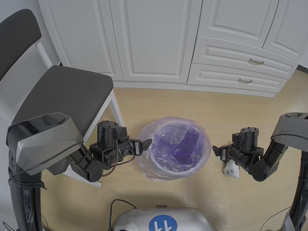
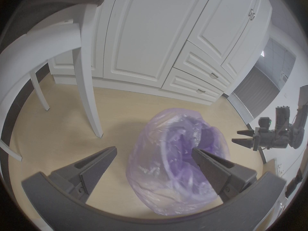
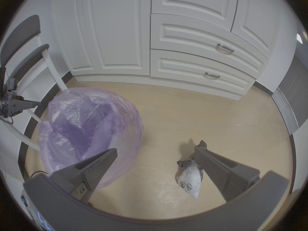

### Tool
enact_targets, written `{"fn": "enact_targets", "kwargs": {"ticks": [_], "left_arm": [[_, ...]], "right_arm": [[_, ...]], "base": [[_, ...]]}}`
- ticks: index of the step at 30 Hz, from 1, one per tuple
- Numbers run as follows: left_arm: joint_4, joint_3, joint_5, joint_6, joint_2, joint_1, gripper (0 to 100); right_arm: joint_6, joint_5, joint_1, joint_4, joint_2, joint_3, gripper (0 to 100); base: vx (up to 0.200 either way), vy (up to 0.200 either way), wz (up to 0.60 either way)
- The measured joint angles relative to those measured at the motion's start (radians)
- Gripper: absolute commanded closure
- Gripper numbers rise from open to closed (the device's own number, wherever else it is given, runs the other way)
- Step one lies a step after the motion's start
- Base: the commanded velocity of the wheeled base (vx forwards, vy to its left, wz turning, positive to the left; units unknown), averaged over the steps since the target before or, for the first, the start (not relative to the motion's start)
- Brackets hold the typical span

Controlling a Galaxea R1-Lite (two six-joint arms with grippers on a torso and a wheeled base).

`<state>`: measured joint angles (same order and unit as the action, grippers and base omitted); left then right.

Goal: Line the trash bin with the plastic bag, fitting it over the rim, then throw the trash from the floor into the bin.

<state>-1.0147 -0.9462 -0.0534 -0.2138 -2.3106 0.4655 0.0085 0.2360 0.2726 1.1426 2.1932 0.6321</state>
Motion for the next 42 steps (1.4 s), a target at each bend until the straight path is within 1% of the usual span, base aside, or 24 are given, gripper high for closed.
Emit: {"fn": "enact_targets", "kwargs": {"ticks": [11, 14, 18, 23, 28, 32, 34, 36, 39, 42], "left_arm": [[0.013, -0.168, -0.003, -0.01, -0.154, -0.076, 0], [0.018, -0.204, -0.002, -0.036, -0.178, -0.089, 0], [0.038, -0.286, -0.003, -0.085, -0.212, -0.103, 0], [0.123, -0.393, -0.002, -0.145, -0.261, -0.116, 0], [0.172, -0.43, 0.001, -0.151, -0.303, -0.119, 0], [0.292, -0.452, 0.007, -0.132, -0.325, -0.12, 0], [0.372, -0.478, 0.017, -0.121, -0.336, -0.12, 0], [0.423, -0.513, 0.033, -0.11, -0.348, -0.119, 0], [0.469, -0.56, 0.065, -0.083, -0.37, -0.119, 0], [0.491, -0.586, 0.075, -0.067, -0.385, -0.118, 0]], "right_arm": [[0.038, 0.0, -0.03, 0.005, 0.069, 0.046, 0], [0.05, 0.0, -0.031, 0.005, 0.084, 0.057, 0], [0.062, 0.0, -0.034, 0.005, 0.106, 0.073, 0], [0.082, 0.0, -0.04, 0.004, 0.147, 0.107, 0], [0.105, 0.0, -0.044, 0.003, 0.209, 0.16, 0], [0.128, -0.001, -0.043, 0.0, 0.25, 0.192, 0], [0.143, -0.004, -0.041, -0.01, 0.267, 0.209, 0], [0.157, -0.008, -0.038, -0.031, 0.282, 0.225, 0], [0.184, -0.015, -0.036, -0.074, 0.301, 0.257, 0], [0.205, -0.031, -0.035, -0.114, 0.315, 0.294, 0]], "base": [[0.0, 0.0, 0.0], [0.0, 0.0, 0.0], [0.0, 0.0, 0.0], [0.0, 0.0, 0.0], [0.0, 0.0, 0.0], [0.0, 0.0, 0.0], [0.0, 0.0, 0.0], [0.0, 0.0, 0.0], [0.0, 0.0, 0.0], [0.0, 0.0, 0.0]]}}
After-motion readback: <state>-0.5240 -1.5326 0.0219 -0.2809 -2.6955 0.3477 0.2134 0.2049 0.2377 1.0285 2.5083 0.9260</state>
